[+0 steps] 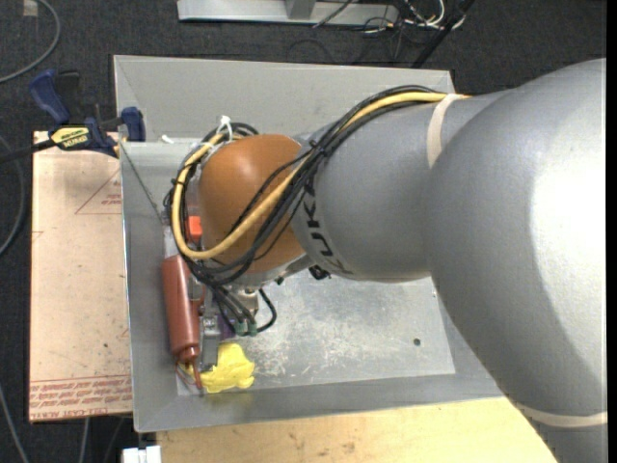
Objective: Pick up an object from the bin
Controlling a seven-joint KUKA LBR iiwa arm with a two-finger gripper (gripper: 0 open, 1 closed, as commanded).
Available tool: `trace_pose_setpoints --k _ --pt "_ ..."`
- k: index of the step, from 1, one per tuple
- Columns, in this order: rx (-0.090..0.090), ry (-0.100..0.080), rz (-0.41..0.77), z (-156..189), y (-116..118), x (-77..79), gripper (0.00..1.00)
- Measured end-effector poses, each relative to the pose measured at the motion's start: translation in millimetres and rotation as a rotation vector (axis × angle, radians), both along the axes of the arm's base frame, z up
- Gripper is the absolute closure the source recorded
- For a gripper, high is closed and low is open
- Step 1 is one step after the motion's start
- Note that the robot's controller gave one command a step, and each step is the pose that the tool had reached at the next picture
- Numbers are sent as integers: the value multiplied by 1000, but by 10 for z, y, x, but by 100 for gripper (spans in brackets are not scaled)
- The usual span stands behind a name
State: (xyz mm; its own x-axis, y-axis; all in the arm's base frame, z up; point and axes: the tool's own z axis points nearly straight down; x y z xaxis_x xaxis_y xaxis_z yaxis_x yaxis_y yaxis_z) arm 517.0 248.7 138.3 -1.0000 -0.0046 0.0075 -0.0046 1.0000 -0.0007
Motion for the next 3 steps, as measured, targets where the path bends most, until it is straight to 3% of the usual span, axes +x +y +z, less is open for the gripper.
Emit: trace_pose_setpoints --k 1,3 --pt "2 -7 -4 43 -10 23 0" --pt "11 -28 200 -483 -262 27 0"
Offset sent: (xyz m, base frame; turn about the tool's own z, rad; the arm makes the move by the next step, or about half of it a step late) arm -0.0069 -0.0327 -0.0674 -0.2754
